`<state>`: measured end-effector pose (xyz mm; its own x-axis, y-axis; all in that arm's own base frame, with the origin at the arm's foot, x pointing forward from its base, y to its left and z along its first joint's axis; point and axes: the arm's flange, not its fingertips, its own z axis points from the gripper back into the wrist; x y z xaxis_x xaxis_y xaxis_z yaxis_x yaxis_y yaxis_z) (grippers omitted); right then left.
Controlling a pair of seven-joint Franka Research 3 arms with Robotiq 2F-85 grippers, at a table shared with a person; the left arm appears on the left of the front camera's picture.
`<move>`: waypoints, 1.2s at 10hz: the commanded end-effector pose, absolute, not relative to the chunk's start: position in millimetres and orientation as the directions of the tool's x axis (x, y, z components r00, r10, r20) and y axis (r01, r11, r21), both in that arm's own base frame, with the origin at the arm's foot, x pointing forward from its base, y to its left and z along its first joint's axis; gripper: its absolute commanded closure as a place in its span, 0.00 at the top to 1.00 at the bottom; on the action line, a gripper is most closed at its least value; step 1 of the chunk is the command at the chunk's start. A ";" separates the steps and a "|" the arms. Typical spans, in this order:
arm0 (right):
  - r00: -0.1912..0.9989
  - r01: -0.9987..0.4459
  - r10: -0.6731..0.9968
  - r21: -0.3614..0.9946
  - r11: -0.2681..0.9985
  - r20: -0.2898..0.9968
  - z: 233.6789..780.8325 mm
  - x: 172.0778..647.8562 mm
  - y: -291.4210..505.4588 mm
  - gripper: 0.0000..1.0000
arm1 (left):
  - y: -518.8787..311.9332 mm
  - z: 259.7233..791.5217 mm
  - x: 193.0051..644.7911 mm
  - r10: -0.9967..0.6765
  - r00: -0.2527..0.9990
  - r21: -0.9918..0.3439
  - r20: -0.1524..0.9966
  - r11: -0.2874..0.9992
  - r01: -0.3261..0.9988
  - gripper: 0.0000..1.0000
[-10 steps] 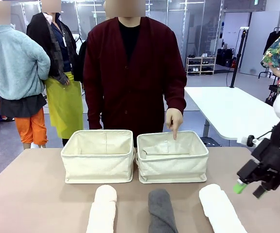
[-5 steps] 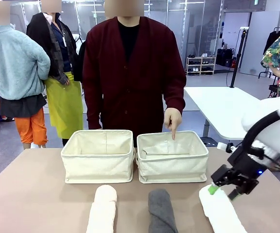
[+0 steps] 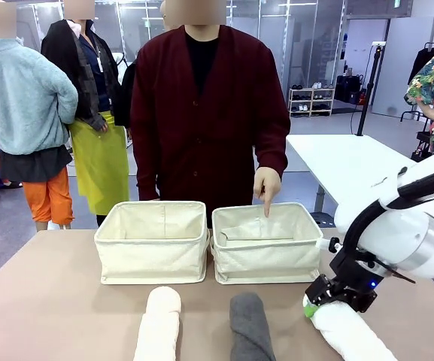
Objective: Divide the towels into two baskets.
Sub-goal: Pick up one hotel-folded towel from the bottom of the table and place it in the Fabric basket indicated by the person.
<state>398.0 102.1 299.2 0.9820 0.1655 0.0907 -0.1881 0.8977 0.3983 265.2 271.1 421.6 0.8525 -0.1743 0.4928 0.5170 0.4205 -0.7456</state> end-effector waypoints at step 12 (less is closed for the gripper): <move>0.325 -0.944 0.938 0.021 0.329 -0.118 403.7 261.1 190.1 0.14 | 270.3 423.0 260.6 -0.170 0.839 -0.739 0.518 0.405 0.538 1.00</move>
